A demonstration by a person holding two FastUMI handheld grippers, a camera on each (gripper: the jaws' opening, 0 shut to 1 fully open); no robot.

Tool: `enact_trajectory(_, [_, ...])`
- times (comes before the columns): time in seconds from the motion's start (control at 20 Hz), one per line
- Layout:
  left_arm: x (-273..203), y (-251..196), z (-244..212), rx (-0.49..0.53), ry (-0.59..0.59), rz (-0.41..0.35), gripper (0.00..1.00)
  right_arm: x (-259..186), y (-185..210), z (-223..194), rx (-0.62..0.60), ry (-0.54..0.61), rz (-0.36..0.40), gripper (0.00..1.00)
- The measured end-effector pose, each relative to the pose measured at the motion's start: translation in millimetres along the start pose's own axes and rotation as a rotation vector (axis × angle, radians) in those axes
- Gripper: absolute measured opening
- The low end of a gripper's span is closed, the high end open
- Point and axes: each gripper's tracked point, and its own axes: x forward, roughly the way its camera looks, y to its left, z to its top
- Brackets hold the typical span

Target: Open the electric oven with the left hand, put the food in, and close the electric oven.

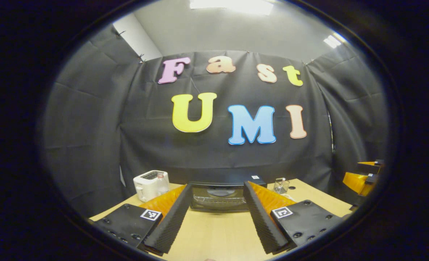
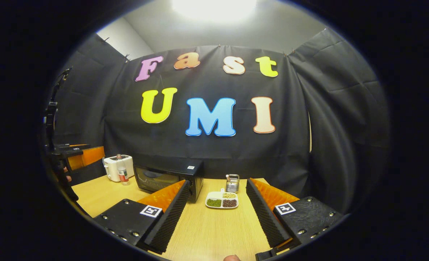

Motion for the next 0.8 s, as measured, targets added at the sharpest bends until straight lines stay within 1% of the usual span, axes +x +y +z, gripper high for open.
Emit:
enact_trajectory(0.1, [-18.9,9.2,4.9,0.016,0.002,0.020,0.99,-2.8,2.6,11.6,0.014,-0.031,0.011,0.98])
enact_trajectory(0.2, [-37.2,20.2,13.1,0.026,-0.008,0.035,0.97,-1.1,9.7,21.6,0.035,-0.055,0.025,0.98])
enact_trajectory(0.3, [-45.6,25.7,19.7,0.023,-0.016,0.042,0.95,-2.6,11.6,30.9,0.037,-0.076,0.011,0.97])
enact_trajectory(0.35, [-52.4,29.1,19.3,0.021,-0.011,0.050,0.95,-5.4,12.1,32.7,0.037,-0.077,0.004,0.98])
enact_trajectory(0.45, [-60.0,38.9,29.5,0.025,-0.039,0.065,0.99,-11.5,19.8,41.7,0.026,-0.108,0.008,0.98])
enact_trajectory(0.55, [-66.9,48.0,35.0,0.018,-0.047,0.078,0.99,-15.5,19.2,41.1,0.011,-0.111,-0.002,0.98])
enact_trajectory(0.8, [-78.1,63.6,36.3,-0.004,-0.051,0.085,0.99,-22.0,33.3,48.3,0.030,-0.120,0.004,0.97])
